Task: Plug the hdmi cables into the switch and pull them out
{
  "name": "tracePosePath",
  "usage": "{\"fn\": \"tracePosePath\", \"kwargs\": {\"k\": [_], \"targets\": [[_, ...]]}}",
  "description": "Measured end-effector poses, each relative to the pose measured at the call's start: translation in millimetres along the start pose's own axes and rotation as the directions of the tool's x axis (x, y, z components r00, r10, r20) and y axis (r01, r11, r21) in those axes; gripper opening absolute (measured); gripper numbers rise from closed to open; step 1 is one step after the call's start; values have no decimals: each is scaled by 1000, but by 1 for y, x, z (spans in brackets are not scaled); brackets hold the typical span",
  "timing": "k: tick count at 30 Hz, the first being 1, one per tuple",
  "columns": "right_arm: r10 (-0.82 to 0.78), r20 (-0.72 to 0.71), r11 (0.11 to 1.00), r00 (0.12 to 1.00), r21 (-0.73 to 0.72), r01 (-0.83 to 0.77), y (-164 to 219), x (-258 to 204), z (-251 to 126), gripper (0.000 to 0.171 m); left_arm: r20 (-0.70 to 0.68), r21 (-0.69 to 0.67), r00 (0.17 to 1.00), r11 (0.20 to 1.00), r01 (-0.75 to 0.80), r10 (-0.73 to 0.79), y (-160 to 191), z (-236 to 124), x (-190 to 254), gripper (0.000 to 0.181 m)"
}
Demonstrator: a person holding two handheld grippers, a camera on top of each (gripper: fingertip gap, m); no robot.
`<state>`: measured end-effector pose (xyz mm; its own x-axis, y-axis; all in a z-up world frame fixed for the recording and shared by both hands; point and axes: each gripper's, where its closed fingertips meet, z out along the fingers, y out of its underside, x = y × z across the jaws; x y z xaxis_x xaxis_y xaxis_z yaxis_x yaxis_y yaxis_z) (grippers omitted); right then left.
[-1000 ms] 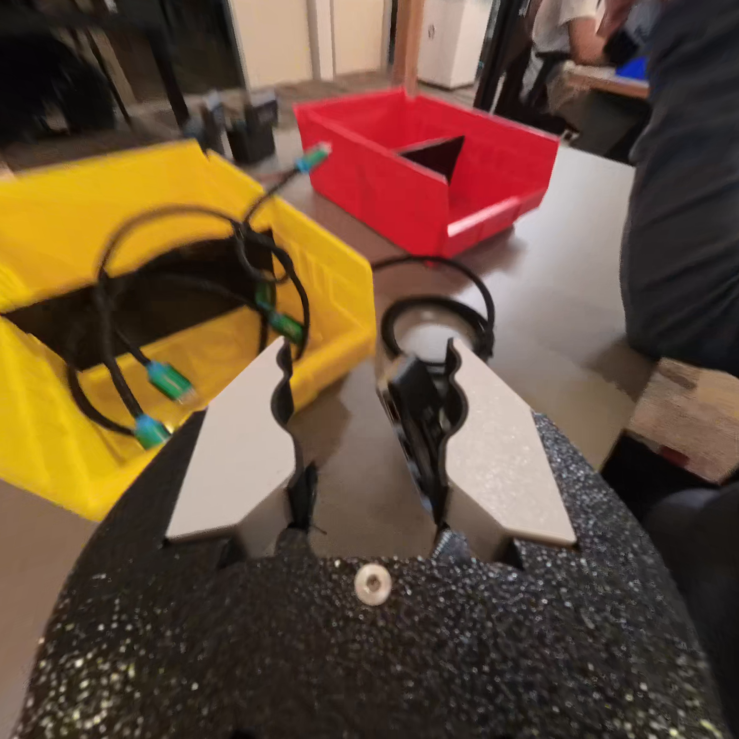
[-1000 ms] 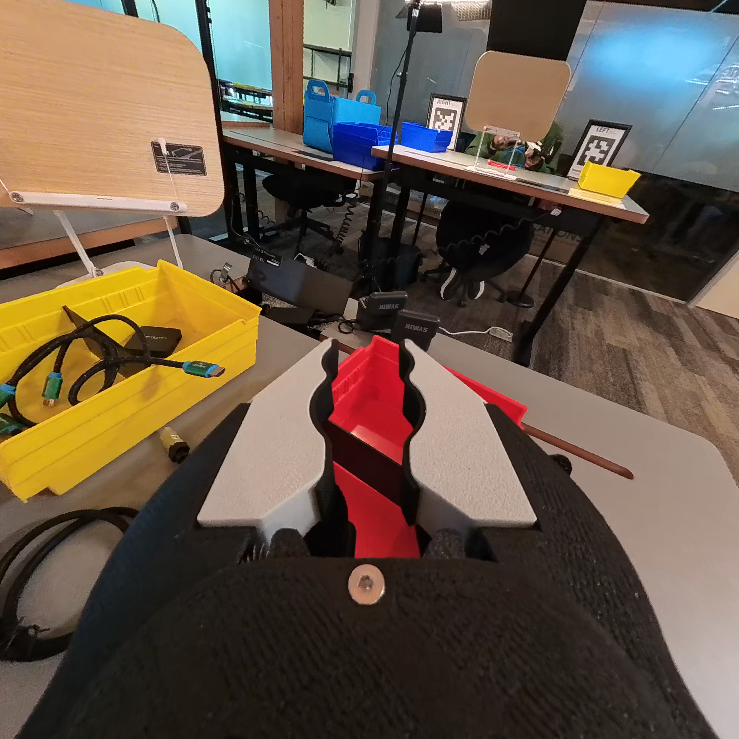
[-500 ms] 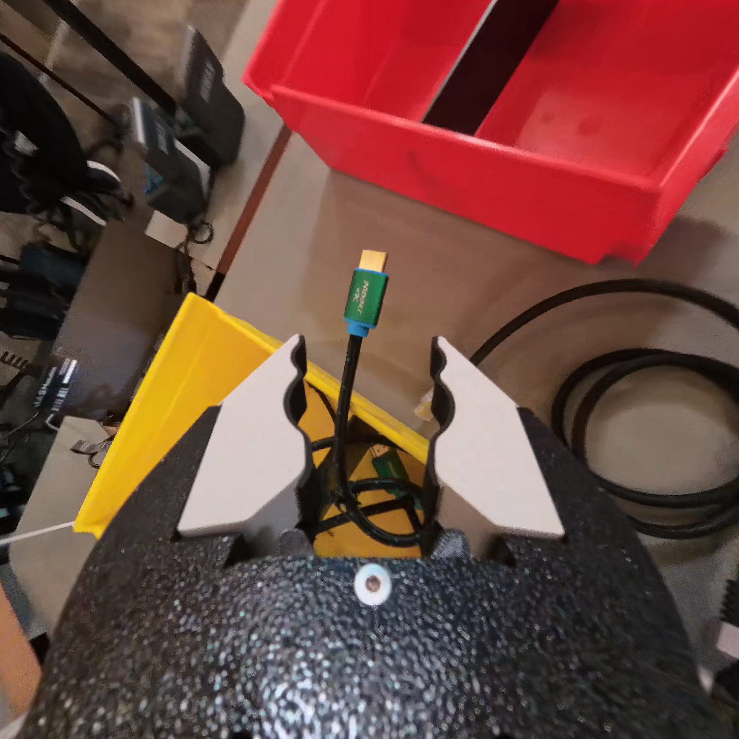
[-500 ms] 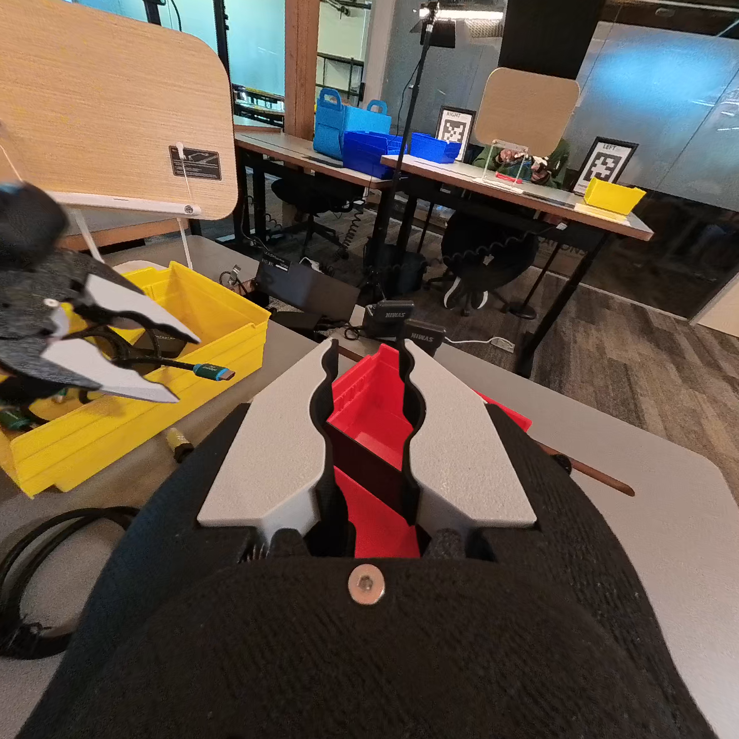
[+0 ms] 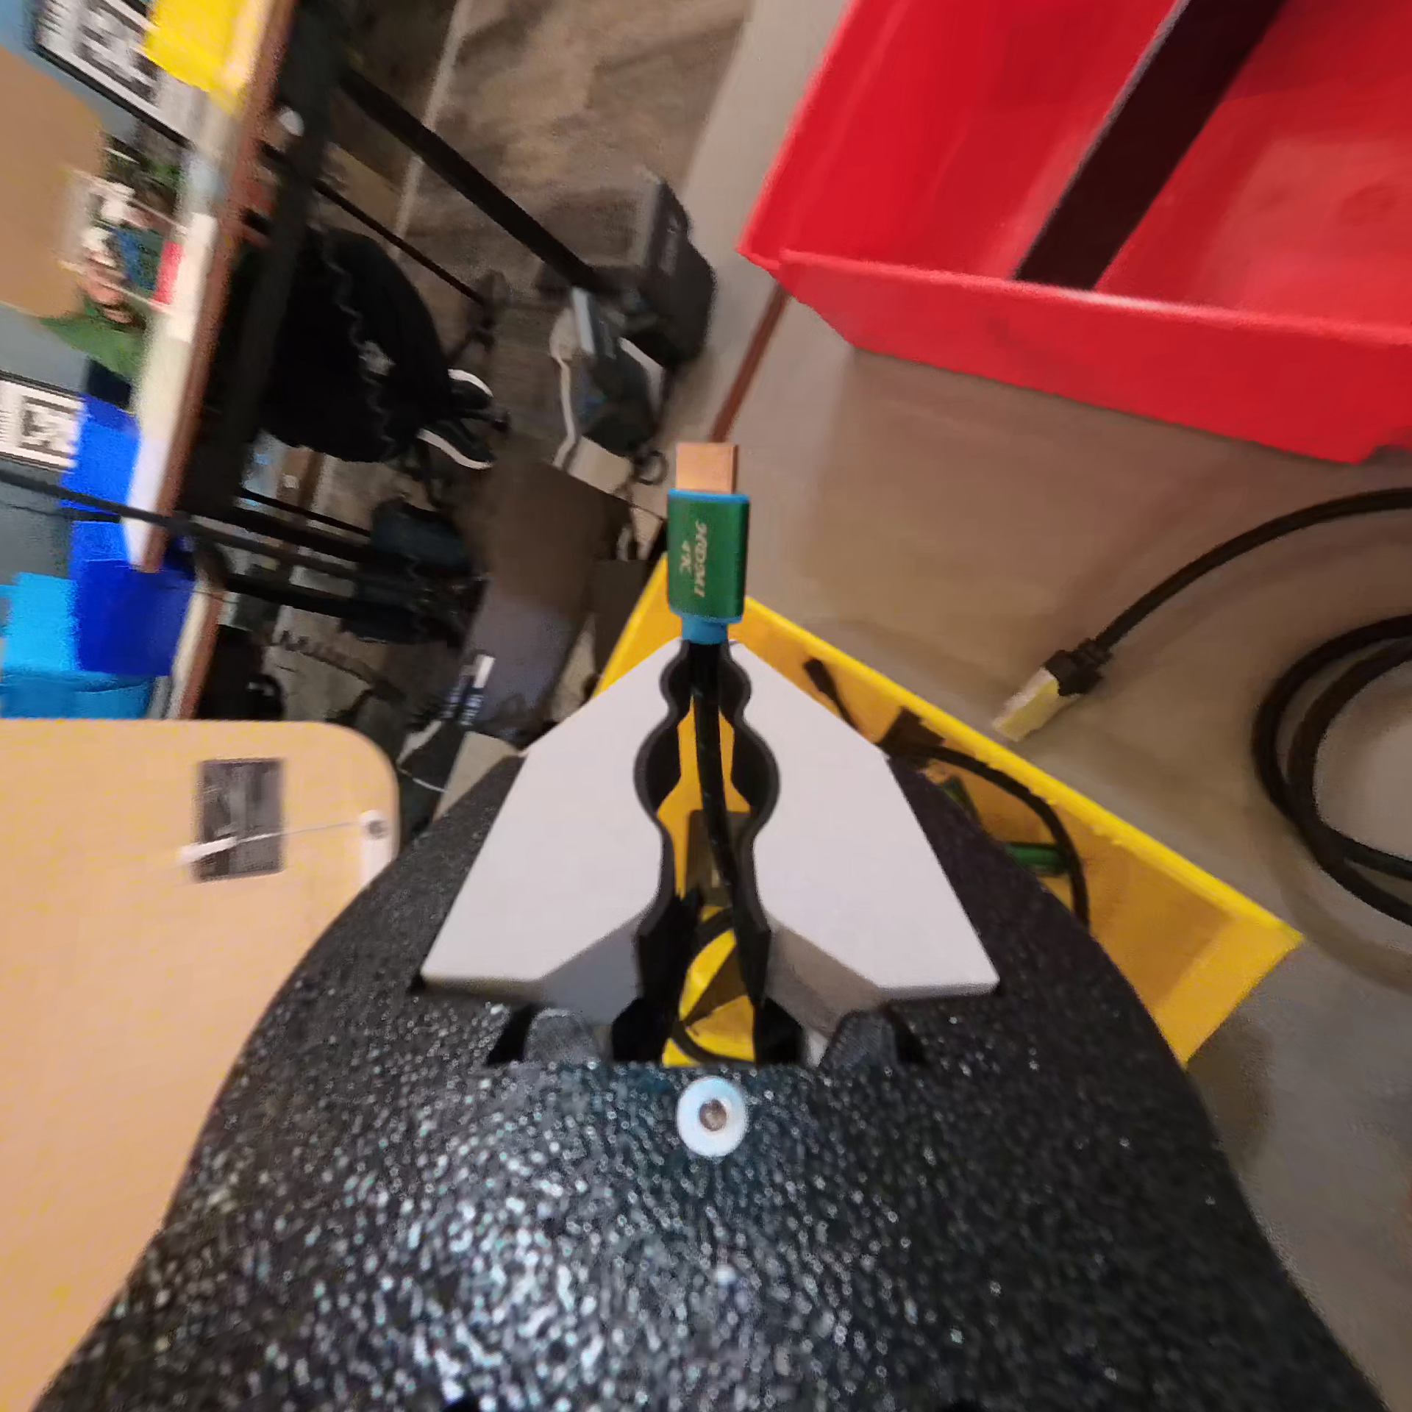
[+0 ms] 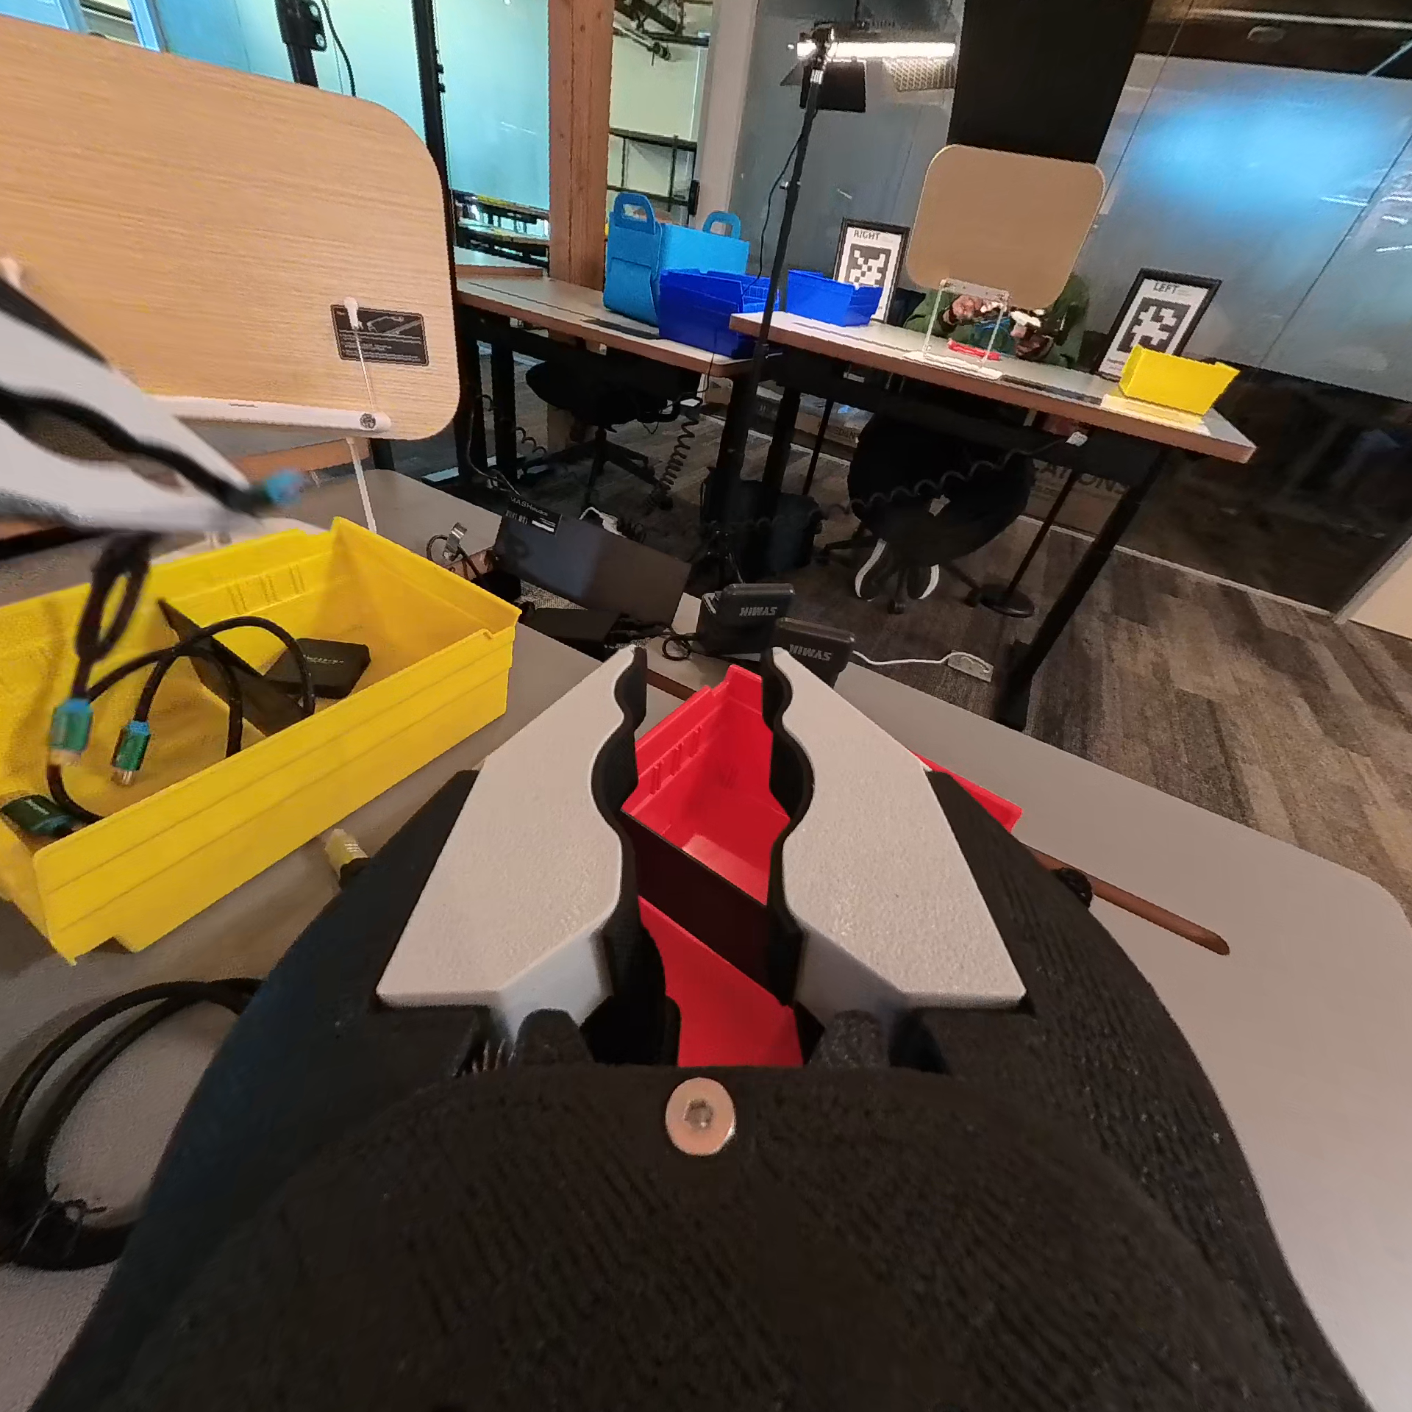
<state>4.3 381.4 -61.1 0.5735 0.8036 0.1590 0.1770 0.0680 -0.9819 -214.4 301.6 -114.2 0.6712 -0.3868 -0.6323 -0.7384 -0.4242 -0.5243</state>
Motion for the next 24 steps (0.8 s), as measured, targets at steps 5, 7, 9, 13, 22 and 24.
{"fn": "tracePosePath", "kwargs": {"k": [5,7,9,13,22,24], "targets": [[0,0,1000,1000,3,0,0,0,0,29,154,114,988,993,-9,-9,-33,-73,-56,4],[2,-2,1000,1000,5,-2,-1,1,-1,29,182,169,983,985,-18,-13,-51,-101,-67,4],[5,-6,1000,1000,5,-5,0,3,-1,29,175,241,984,970,-18,-25,-72,-126,-68,4],[13,-16,1000,1000,7,-13,1,7,-3,29,57,414,997,910,18,-46,-116,-166,-43,4],[19,-37,1000,999,9,-19,2,13,-7,29,-314,635,949,745,204,8,-174,-188,56,4],[19,-46,1000,999,10,-18,1,16,-9,29,-375,644,927,716,270,-13,-176,-180,75,4]]}}
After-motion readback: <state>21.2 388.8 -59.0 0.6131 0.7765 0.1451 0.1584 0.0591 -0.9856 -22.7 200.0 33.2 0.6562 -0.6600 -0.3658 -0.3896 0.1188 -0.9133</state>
